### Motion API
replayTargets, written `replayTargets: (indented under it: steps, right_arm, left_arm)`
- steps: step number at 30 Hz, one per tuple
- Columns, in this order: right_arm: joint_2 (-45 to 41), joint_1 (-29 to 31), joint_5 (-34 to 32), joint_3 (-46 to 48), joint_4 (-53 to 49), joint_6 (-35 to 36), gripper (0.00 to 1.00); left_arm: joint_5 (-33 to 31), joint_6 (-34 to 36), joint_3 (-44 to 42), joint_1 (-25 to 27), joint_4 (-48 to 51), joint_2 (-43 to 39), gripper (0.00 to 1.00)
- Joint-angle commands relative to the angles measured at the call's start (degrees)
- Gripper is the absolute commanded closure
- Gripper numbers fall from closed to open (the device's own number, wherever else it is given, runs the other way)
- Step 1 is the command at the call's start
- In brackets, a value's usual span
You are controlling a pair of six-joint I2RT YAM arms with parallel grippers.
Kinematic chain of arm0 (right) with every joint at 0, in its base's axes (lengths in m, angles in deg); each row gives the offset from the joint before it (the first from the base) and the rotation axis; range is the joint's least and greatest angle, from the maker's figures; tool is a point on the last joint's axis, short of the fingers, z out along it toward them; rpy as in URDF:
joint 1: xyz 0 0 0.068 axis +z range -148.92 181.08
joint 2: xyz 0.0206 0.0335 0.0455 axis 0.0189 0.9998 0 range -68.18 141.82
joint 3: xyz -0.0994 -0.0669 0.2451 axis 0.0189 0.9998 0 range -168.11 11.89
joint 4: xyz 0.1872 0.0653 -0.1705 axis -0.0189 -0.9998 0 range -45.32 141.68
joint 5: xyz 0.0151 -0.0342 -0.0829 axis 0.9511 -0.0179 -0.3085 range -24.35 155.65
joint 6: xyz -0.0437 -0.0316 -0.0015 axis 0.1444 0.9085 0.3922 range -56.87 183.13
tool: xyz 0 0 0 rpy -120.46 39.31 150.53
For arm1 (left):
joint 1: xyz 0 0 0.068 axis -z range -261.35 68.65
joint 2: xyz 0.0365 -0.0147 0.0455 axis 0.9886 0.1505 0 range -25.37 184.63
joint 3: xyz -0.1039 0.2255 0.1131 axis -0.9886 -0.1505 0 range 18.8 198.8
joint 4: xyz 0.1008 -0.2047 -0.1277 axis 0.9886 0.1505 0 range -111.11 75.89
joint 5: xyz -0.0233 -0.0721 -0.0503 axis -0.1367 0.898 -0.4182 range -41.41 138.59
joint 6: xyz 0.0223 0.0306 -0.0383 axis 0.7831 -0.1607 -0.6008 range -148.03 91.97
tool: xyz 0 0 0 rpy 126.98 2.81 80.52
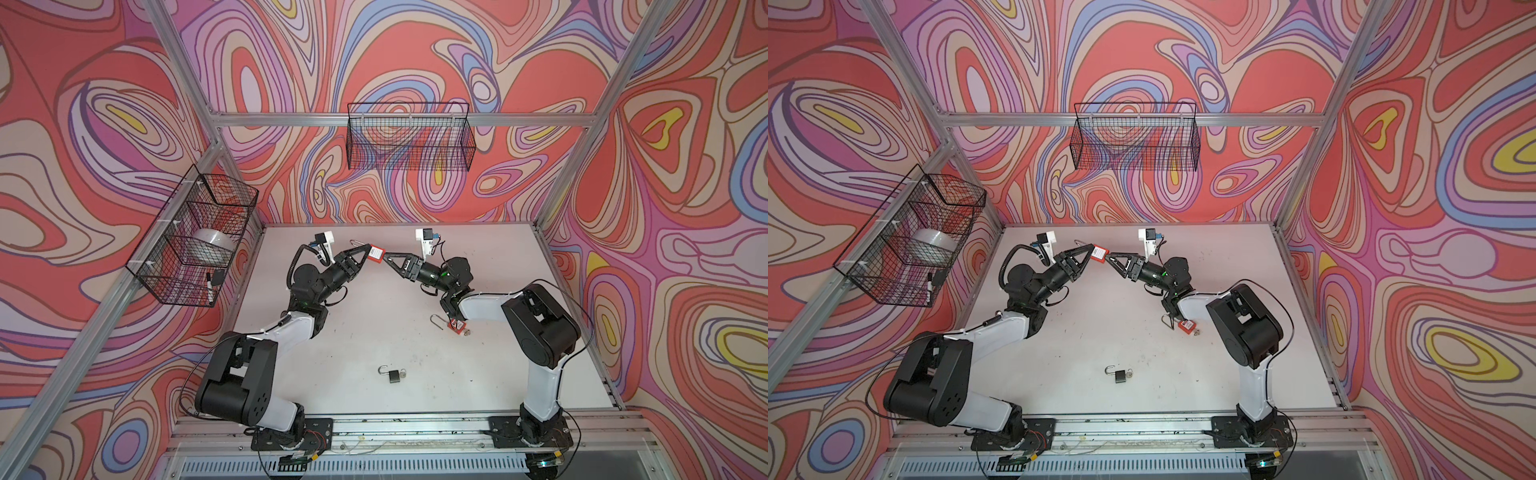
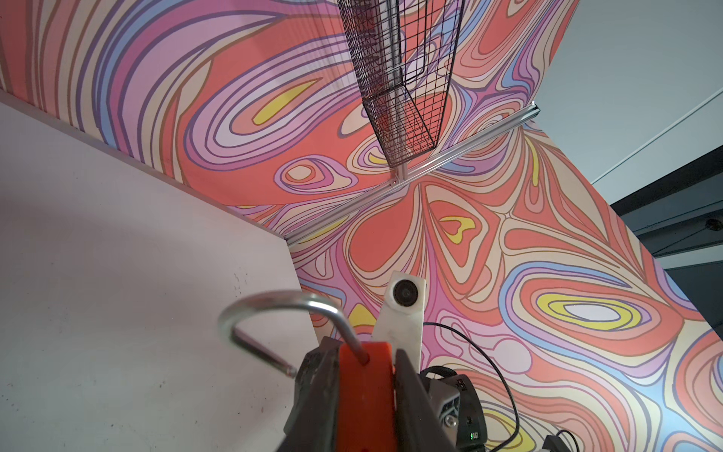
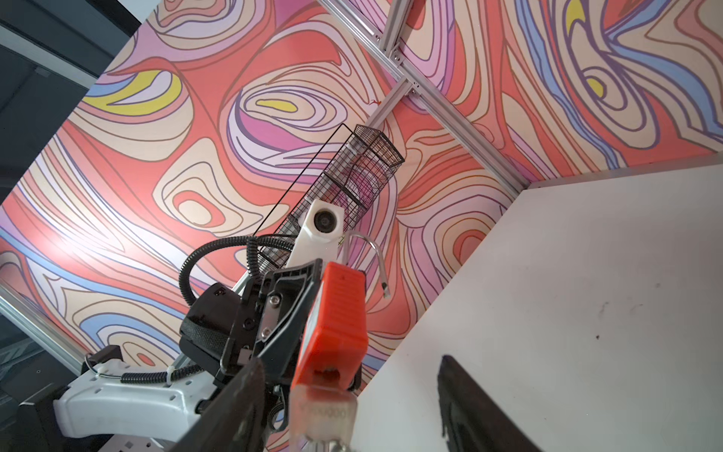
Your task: Lock with the key
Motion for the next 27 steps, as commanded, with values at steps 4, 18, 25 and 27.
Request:
replayTargets:
  steps: [4, 18, 25, 27]
  right_arm:
    - [1.6, 0.3, 2.0, -3.2, 0.0, -2.6, 0.45]
    - [5.3, 1.8, 2.0, -6.6, 0.9, -4.5, 0.89]
    - [4.1, 1.6, 0.8, -5.0, 1.7, -3.8, 1.0]
    - [3.2, 1.2, 0.4, -4.2, 1.8, -3.5, 1.0]
  left_arm:
    - [-0.2, -0.7, 0.8, -0.2, -5.4, -0.4, 0.94]
    - [-0.3, -0.3, 0.2, -0.2, -5.1, -0.7, 0.7]
    - [-1.8, 6.2, -1.7, -0.3, 1.1, -4.2, 0.39]
    - [-1.9, 8.5, -2.4, -0.5, 3.8, -5.7, 0.36]
